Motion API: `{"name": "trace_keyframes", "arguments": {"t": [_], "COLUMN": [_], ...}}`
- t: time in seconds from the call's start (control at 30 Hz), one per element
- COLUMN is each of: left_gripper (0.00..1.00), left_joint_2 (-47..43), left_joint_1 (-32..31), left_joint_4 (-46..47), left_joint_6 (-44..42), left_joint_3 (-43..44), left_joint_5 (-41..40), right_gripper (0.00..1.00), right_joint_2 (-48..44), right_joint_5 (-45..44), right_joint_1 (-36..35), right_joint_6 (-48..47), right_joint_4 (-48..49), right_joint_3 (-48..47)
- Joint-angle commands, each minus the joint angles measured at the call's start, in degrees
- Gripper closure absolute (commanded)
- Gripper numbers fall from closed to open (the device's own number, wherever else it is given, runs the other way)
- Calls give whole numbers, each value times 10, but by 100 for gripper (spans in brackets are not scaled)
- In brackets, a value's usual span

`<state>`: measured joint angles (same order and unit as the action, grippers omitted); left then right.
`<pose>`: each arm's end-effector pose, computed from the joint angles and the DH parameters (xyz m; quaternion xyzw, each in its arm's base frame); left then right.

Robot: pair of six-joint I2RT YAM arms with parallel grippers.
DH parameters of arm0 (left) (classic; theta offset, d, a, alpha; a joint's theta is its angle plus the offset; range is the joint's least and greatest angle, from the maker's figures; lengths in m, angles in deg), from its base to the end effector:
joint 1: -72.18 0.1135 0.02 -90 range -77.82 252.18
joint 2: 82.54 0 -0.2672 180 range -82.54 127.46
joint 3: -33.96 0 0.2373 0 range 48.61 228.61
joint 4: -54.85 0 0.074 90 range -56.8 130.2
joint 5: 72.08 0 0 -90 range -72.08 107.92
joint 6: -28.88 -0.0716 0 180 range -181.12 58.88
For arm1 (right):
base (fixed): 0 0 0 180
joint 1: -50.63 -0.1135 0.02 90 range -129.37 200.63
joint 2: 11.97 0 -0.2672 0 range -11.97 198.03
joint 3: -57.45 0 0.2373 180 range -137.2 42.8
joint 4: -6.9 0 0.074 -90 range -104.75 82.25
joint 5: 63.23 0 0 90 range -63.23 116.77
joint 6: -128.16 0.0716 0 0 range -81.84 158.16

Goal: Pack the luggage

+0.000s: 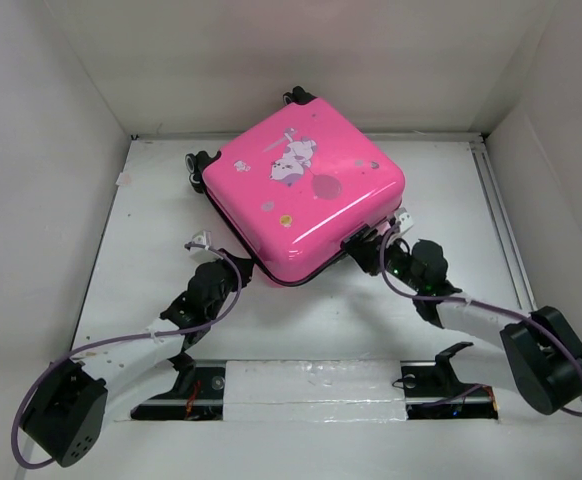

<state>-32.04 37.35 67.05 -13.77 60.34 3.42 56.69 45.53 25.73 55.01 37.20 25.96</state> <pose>0.1800 -0.1034 0.1931 -0.1630 0.7572 -0.3368 0.5353 0.2195 0.1273 0.2020 -0.1597 0.7288 0.3472 0.5682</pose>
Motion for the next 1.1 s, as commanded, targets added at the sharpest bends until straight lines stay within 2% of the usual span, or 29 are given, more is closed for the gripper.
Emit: {"name": "trace_keyframes", "arguments": {"t": [0.0, 0.17, 0.3, 0.37, 0.4, 0.5, 0.57, 0.63, 0.7, 0.77, 0.8, 0.87, 0.97, 1.07], "left_gripper": [100, 100, 100, 100, 100, 100, 100, 100, 100, 100, 100, 100, 100, 100], "left_joint_2": [-9, -15, -15, -15, -15, -8, -1, 7, 21, 33, 44, 57, 79, 103], "left_joint_1": [-2, -2, -2, -2, -2, -2, -2, -2, -2, -2, -2, -2, -23, -88], "left_joint_4": [49, 49, 49, 49, 49, 56, 66, 73, 92, 112, 112, 128, 141, 141], "left_joint_6": [-5, -5, -5, -5, -5, 1, 1, 1, 6, 6, 6, 12, 12, -4], "left_joint_3": [5, 5, 5, 5, 5, 5, 11, 18, 29, 30, 37, 44, 56, 85], "left_joint_5": [17, 17, 17, 17, 22, 22, 33, 33, 33, 40, 52, 59, 48, -3], "right_gripper": [73, 70, 71, 77, 87, 100, 100, 100, 100, 100, 100, 100, 100, 100], "right_joint_2": [3, 30, 55, 70, 76, 92, 92, 80, 38, 4, -8, -31, -25, 62], "right_joint_5": [-44, -44, -44, -37, -30, -14, -22, -50, -127, -165, -219, -259, -300, -316], "right_joint_1": [-4, 1, 1, 1, 1, -11, -28, -70, -157, -214, -274, -328, -413, -470], "right_joint_6": [-18, -13, -13, -8, -8, 13, 24, 30, 30, 44, 50, 65, 85, 84], "right_joint_4": [28, 52, 82, 108, 118, 174, 193, 193, 115, 42, 12, -34, -80, -98], "right_joint_3": [-26, -27, -32, -32, -32, -15, -4, 15, 36, 36, 36, 36, 9, -61]}}
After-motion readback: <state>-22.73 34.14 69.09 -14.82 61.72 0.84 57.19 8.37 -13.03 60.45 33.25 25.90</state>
